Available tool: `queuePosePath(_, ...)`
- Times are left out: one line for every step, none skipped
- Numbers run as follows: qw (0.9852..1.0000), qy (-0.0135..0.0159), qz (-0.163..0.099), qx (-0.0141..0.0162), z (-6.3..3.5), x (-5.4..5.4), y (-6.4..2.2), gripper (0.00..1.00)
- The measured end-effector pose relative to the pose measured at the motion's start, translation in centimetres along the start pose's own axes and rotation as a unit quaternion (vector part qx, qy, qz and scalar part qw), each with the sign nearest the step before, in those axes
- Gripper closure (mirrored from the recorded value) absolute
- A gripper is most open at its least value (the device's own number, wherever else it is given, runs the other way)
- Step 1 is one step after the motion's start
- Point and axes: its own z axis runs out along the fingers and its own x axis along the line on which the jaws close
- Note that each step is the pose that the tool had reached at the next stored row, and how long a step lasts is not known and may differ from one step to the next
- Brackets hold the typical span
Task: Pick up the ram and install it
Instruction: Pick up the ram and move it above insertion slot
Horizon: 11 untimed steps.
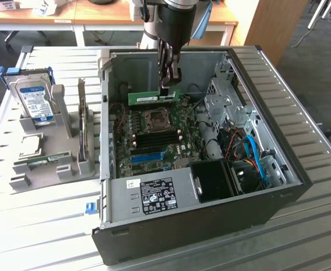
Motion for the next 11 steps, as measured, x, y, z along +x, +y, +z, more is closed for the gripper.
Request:
queuePosePath(1.0,0.0,0.0,0.0,0.0,0.0,0.0,0.88)
queuePosePath(1.0,0.0,0.0,0.0,0.01,0.0,0.0,0.88)
queuePosePath(1.0,-0.0001,0.0,0.0,0.01,0.0,0.0,0.88)
queuePosePath(1.0,-0.0001,0.0,0.0,0.01,0.0,0.0,0.88)
queuePosePath(1.0,-0.0001,0.0,0.0,0.01,0.0,0.0,0.88)
queuePosePath(1.0,-0.0003,0.0,0.0001,0.08,0.0,-0.01,0.88)
queuePosePath(1.0,-0.0003,0.0,0.0001,0.18,0.01,-0.01,0.88)
queuePosePath(1.0,-0.0001,0.0,0.0001,0.3,0.02,-0.02,0.88)
queuePosePath(1.0,-0.0001,0.0,0.0,0.44,0.02,-0.02,0.88)
queuePosePath(1.0,-0.0001,0.0,0.0,0.59,0.03,-0.03,0.88)
queuePosePath(1.0,-0.0001,0.0,0.0001,0.75,0.04,-0.04,0.88)
